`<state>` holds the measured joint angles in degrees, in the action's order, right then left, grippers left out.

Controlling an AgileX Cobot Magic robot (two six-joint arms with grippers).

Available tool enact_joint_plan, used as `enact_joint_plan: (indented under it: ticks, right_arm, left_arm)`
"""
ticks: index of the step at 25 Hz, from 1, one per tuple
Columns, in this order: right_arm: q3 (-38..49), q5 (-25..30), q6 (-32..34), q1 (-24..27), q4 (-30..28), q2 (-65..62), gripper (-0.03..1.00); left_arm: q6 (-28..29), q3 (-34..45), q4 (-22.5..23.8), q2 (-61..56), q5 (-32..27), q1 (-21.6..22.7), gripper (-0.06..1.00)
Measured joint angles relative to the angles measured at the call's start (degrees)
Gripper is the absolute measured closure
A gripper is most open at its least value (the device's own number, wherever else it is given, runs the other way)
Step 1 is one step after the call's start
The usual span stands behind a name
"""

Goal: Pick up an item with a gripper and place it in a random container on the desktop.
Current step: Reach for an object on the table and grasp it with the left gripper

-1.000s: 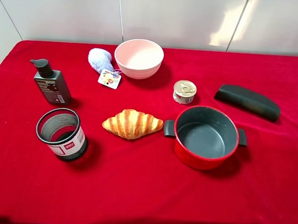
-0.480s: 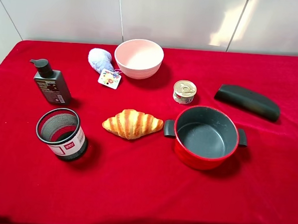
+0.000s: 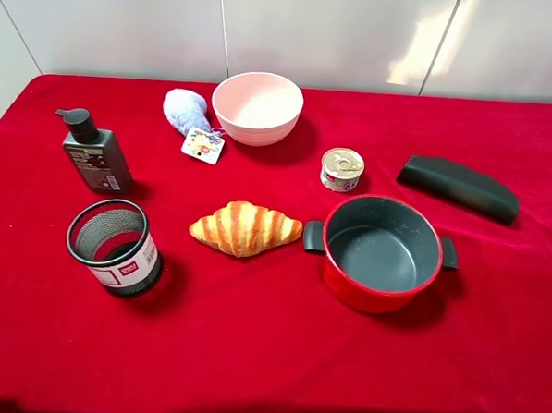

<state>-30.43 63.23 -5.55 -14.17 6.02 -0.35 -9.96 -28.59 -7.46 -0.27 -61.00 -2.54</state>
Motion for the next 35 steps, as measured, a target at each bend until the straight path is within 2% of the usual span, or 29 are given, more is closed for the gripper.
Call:
enact_joint_plan:
  ticks: [35]
  right_arm:
    - [0.0, 0.0, 0.0, 0.0, 0.0, 0.0, 0.27]
  left_arm:
    - [0.0, 0.0, 0.0, 0.0, 0.0, 0.0, 0.02]
